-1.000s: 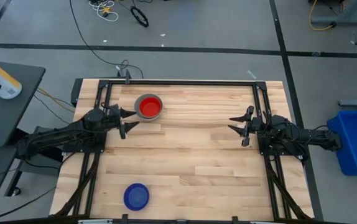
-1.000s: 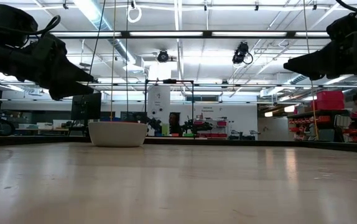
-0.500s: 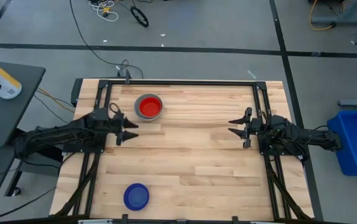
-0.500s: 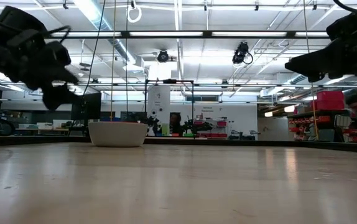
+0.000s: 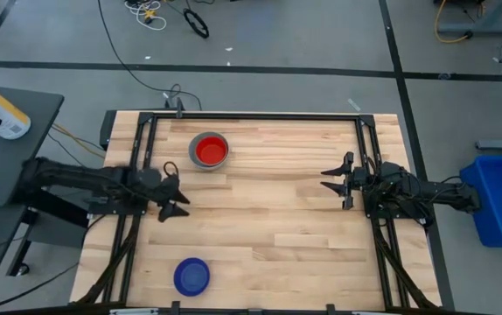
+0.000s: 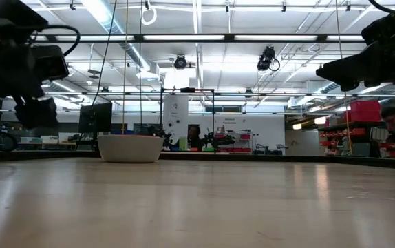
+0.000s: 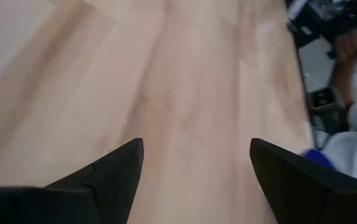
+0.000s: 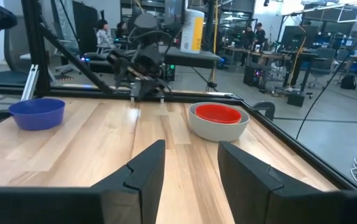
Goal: Nest bowls inside each other
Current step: Stack the blue bowl on the red bowl
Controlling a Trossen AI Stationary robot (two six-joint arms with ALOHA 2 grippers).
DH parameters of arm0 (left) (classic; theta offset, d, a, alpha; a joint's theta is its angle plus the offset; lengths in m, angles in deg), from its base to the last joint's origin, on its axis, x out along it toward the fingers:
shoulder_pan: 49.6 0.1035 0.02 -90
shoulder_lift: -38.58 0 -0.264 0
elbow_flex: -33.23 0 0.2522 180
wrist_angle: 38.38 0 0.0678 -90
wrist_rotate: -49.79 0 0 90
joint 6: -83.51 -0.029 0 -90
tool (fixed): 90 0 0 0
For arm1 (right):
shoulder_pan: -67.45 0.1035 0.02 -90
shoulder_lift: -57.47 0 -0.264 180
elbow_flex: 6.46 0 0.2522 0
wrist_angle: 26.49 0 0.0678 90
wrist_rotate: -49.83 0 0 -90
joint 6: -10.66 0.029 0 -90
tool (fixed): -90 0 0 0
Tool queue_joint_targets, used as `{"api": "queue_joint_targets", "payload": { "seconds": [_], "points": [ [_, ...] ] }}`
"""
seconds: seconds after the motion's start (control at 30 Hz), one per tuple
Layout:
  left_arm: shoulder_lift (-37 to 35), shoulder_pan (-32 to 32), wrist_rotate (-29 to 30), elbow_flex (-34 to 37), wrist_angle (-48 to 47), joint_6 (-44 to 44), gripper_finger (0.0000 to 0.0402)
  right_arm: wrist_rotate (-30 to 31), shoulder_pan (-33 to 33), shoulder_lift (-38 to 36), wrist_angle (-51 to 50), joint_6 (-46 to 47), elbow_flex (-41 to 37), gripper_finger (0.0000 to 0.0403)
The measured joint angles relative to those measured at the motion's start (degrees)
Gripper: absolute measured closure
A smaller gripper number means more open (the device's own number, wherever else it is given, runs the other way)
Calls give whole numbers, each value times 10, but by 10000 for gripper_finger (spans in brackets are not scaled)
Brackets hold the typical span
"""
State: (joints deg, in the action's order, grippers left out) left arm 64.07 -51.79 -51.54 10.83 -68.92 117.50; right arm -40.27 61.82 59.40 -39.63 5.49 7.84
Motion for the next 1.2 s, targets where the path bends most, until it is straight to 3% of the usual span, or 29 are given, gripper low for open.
{"api": "queue_joint_targets", "payload": {
  "seconds": [0.27,0.47,0.6,0.73,0.93,1.1,1.2],
  "points": [
    [34,-189,118,-2,60,147,97,0,0,0,0,0,0,240],
    [119,-307,195,-5,168,233,98,0,0,1,0,0,0,234],
    [215,-371,279,-62,183,226,97,0,0,10,0,-4,0,230],
    [326,-408,335,-167,144,178,97,0,0,28,0,-3,0,227],
    [465,-437,345,-306,14,182,97,0,0,65,0,34,0,223],
    [537,-464,320,-329,-1,234,97,-11,0,98,0,59,0,218],
    [558,-481,335,-328,-2,263,97,-17,0,110,2,61,0,214]
  ]
}}
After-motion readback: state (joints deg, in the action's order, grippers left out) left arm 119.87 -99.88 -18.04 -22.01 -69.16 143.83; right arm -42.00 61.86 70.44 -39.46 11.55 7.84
